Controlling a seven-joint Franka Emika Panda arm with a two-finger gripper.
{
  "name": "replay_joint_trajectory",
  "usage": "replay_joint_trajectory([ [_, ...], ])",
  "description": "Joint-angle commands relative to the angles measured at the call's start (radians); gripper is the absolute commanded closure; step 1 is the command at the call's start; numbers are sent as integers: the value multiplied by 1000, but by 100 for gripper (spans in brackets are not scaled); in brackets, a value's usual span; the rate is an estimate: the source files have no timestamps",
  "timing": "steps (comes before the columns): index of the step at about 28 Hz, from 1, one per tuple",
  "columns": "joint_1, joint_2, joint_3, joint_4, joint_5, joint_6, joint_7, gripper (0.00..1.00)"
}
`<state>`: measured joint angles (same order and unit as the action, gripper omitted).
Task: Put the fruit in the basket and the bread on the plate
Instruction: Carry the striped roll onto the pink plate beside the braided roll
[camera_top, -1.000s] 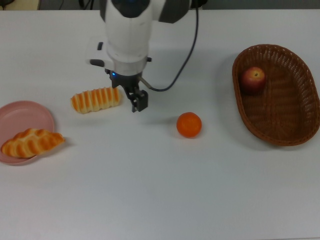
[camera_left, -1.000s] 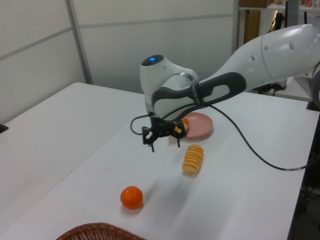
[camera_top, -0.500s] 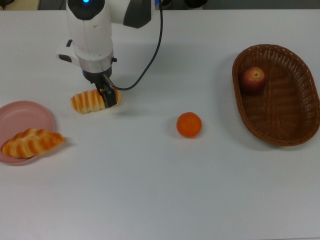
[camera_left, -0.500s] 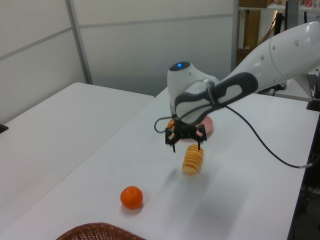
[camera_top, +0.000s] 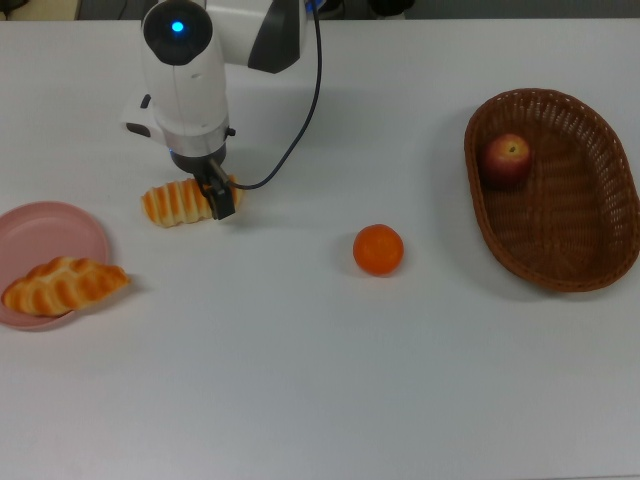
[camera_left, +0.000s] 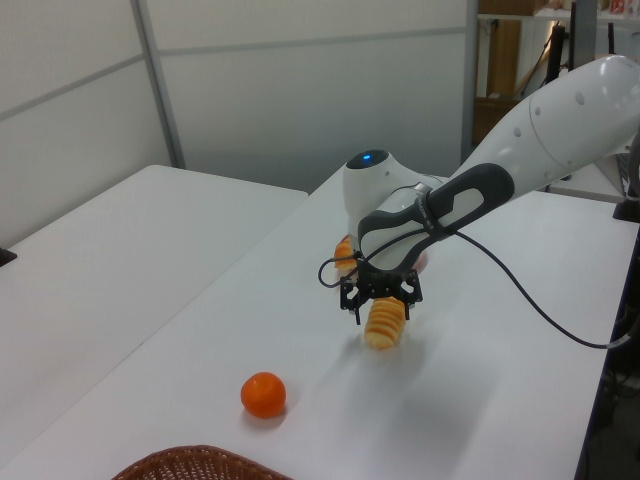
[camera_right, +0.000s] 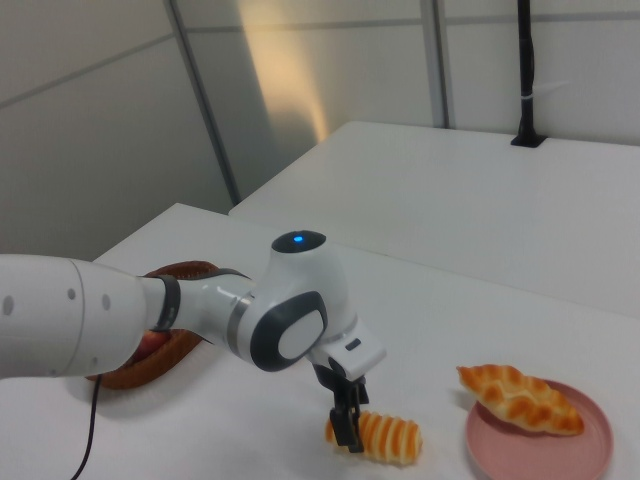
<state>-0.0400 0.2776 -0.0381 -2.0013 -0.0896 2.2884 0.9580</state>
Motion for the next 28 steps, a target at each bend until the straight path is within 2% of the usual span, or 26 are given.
replay_joint_trajectory([
  [1, -15, 37, -3, -5, -4, 60, -4, 8],
  [2, -18, 40, -3, -5, -5, 63, -5, 13],
  [4, -26, 45, -3, -5, -33, 65, -15, 41],
  [7, -37, 46, -3, -5, -36, 65, -27, 100],
  [10, -57, 45, -3, 9, -33, 63, -27, 100],
  [16, -116, 43, -2, 104, -12, 51, -31, 100],
  [21, -193, 52, -3, 205, 83, 42, -91, 100],
  [26, -239, 84, -3, 271, 103, 40, -100, 100],
  [28, -264, 124, -3, 312, 105, 42, -100, 100],
])
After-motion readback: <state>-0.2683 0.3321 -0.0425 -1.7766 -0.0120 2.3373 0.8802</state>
